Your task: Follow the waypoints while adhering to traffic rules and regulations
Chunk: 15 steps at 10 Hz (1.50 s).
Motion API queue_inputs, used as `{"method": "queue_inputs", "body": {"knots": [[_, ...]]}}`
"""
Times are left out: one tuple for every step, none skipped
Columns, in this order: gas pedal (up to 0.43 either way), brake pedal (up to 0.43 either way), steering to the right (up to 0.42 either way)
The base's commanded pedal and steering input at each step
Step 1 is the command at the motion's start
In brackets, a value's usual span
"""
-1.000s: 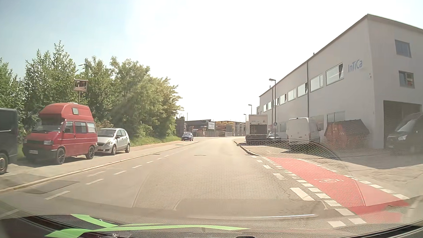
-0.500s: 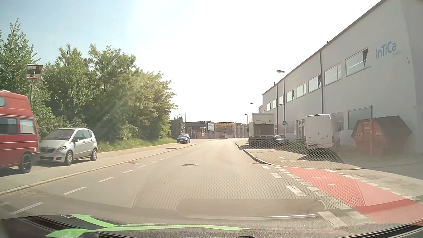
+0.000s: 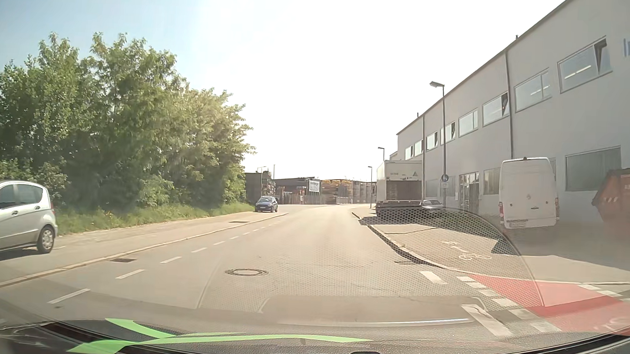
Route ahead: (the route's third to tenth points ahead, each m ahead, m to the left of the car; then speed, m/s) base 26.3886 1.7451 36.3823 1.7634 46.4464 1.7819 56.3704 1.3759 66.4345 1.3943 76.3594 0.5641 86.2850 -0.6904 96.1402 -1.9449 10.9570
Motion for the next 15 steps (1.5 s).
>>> {"method": "queue_inputs", "body": {"knots": [[0.157, 0.000, -0.004], [0.157, 0.000, -0.004], [0.157, 0.000, -0.004], [0.157, 0.000, -0.004], [0.157, 0.000, -0.004], [0.157, 0.000, -0.004], [0.157, 0.000, -0.004], [0.157, 0.000, -0.004], [0.157, 0.000, -0.004], [0.157, 0.000, -0.004], [0.157, 0.000, -0.004], [0.157, 0.000, -0.004], [0.157, 0.000, -0.004], [0.157, 0.000, -0.004], [0.157, 0.000, -0.004]]}}
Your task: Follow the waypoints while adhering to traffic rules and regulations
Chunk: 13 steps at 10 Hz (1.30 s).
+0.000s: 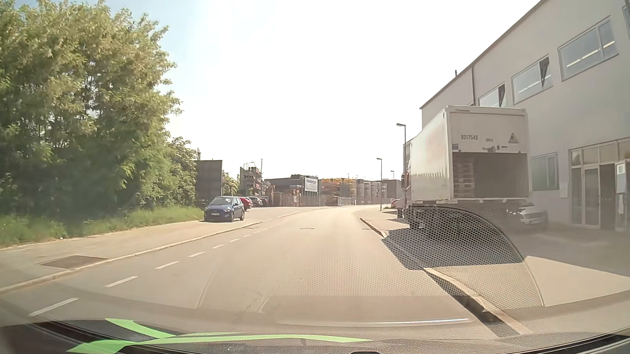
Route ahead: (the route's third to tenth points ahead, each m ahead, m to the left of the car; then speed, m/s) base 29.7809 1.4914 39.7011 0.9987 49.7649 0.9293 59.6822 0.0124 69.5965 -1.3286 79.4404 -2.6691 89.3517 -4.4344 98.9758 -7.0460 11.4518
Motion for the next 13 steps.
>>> {"method": "queue_inputs", "body": {"knots": [[0.157, 0.000, -0.004], [0.157, 0.000, -0.004], [0.157, 0.000, -0.005], [0.157, 0.000, -0.005], [0.157, 0.000, -0.005], [0.157, 0.000, -0.005], [0.157, 0.000, -0.005], [0.157, 0.000, -0.005], [0.157, 0.000, -0.005], [0.157, 0.000, -0.005], [0.157, 0.000, -0.005], [0.157, 0.000, -0.005], [0.157, 0.000, -0.005]]}}
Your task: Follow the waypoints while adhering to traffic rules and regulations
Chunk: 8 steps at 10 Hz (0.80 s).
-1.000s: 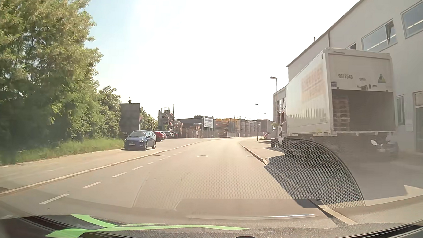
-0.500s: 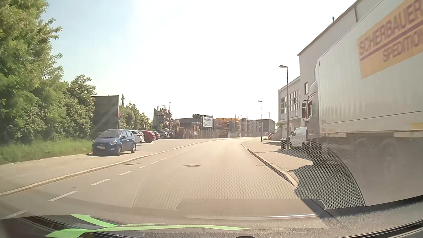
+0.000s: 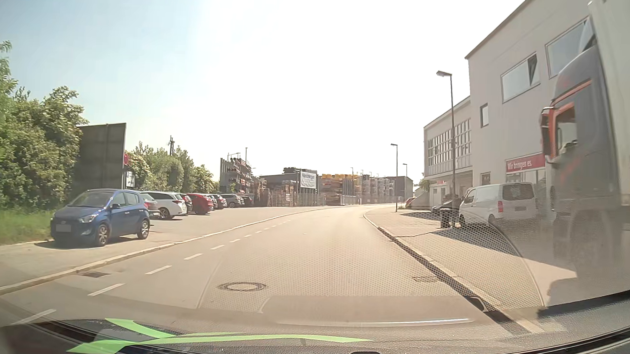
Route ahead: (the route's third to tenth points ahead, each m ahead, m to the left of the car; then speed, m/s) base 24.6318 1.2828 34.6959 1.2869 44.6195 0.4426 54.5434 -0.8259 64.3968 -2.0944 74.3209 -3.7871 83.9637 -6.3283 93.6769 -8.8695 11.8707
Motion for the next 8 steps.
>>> {"method": "queue_inputs", "body": {"knots": [[0.157, 0.000, -0.004], [0.157, 0.000, -0.004], [0.157, 0.000, -0.003], [0.157, 0.000, -0.003], [0.157, 0.000, -0.002], [0.157, 0.000, -0.002], [0.157, 0.000, 0.000], [0.157, 0.000, 0.001]]}}
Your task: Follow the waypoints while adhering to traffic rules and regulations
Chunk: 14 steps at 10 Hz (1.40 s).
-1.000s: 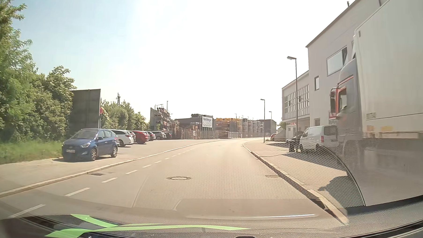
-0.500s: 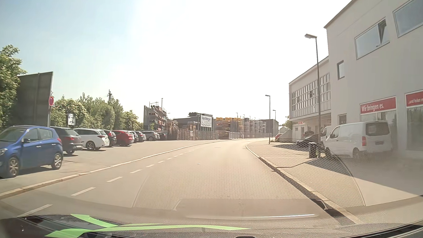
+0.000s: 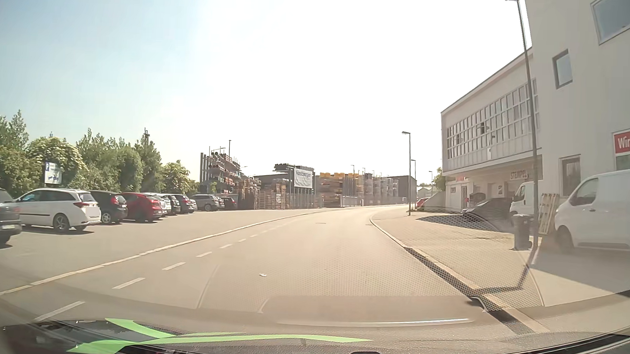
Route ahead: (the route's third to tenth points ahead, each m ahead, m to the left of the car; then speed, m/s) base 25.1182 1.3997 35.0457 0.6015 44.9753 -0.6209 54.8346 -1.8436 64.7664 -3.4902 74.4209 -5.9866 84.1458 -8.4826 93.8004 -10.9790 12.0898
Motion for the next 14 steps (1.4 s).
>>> {"method": "queue_inputs", "body": {"knots": [[0.157, 0.000, 0.001], [0.157, 0.000, 0.001], [0.157, 0.000, 0.001], [0.157, 0.000, 0.001], [0.157, 0.000, 0.001], [0.157, 0.000, 0.001], [0.157, 0.000, 0.001], [0.157, 0.000, 0.001], [0.157, 0.000, 0.001], [0.157, 0.000, 0.001], [0.157, 0.000, 0.001], [0.157, 0.000, 0.001], [0.157, 0.000, 0.001], [0.157, 0.000, 0.002]]}}
